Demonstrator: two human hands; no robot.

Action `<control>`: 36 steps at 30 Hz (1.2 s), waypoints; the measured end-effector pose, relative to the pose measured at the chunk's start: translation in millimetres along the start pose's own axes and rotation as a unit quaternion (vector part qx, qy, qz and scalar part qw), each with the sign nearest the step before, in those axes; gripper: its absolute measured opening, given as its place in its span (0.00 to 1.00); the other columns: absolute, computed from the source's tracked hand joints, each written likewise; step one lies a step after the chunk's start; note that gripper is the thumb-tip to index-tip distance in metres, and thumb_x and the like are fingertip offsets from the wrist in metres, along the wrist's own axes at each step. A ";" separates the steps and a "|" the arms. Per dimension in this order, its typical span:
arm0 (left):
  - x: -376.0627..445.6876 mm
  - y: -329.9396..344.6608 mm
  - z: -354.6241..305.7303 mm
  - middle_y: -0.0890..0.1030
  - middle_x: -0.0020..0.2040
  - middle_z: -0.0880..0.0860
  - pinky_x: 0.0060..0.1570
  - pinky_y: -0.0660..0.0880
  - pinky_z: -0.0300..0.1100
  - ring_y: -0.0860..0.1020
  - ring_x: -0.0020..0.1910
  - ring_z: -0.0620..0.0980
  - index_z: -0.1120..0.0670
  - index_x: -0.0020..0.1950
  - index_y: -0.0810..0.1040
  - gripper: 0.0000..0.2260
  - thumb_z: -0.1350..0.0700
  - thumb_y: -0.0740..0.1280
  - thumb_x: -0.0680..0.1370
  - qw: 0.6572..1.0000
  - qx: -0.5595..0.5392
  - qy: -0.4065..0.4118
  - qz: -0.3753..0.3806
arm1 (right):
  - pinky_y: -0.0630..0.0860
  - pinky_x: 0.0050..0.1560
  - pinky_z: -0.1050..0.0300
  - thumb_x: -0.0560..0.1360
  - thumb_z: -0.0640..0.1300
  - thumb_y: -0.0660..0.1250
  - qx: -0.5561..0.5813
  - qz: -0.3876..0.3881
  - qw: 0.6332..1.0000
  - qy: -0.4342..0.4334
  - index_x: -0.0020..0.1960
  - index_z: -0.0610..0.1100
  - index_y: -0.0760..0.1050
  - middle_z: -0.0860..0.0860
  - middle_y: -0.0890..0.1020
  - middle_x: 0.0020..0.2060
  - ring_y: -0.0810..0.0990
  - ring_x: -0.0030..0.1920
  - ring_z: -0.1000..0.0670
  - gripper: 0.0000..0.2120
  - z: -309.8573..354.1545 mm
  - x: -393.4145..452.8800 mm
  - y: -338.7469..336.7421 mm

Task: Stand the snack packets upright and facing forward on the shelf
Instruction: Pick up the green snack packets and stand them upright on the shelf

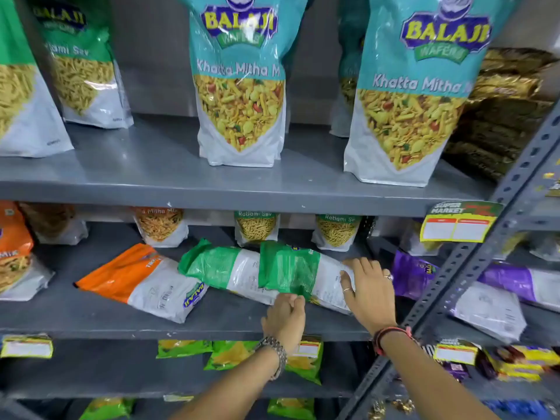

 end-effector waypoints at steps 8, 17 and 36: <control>51.3 79.8 34.9 0.73 0.59 0.58 0.57 0.71 0.47 0.75 0.54 0.55 0.60 0.71 0.64 0.25 0.46 0.57 0.79 0.923 -0.289 -0.247 0.063 | 0.73 0.53 0.48 0.78 0.50 0.54 0.130 0.193 0.970 0.071 0.56 0.40 0.75 0.39 0.81 0.53 0.77 0.55 0.39 0.18 -30.2 53.6 108.1; 84.3 108.8 35.2 0.72 0.69 0.59 0.57 0.74 0.45 0.72 0.66 0.56 0.59 0.69 0.68 0.32 0.43 0.69 0.71 0.871 -0.436 -0.225 -0.026 | 0.73 0.46 0.55 0.79 0.55 0.53 0.326 0.462 0.802 0.195 0.65 0.34 0.71 0.34 0.78 0.57 0.78 0.47 0.43 0.28 -23.9 98.7 230.0; 88.2 56.1 9.9 0.74 0.68 0.60 0.69 0.67 0.52 0.75 0.64 0.55 0.59 0.58 0.75 0.16 0.50 0.56 0.80 0.829 -0.554 -0.066 0.025 | 0.73 0.41 0.59 0.73 0.40 0.65 0.580 0.365 0.625 0.375 0.54 0.41 0.79 0.47 0.82 0.46 0.78 0.45 0.48 0.10 -69.6 39.5 172.8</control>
Point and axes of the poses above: each hand's wrist, its own x-axis towards the middle knuckle, its own y-axis out of the palm, z = x × y, the point moved 8 cm from there along x, towards the middle knuckle
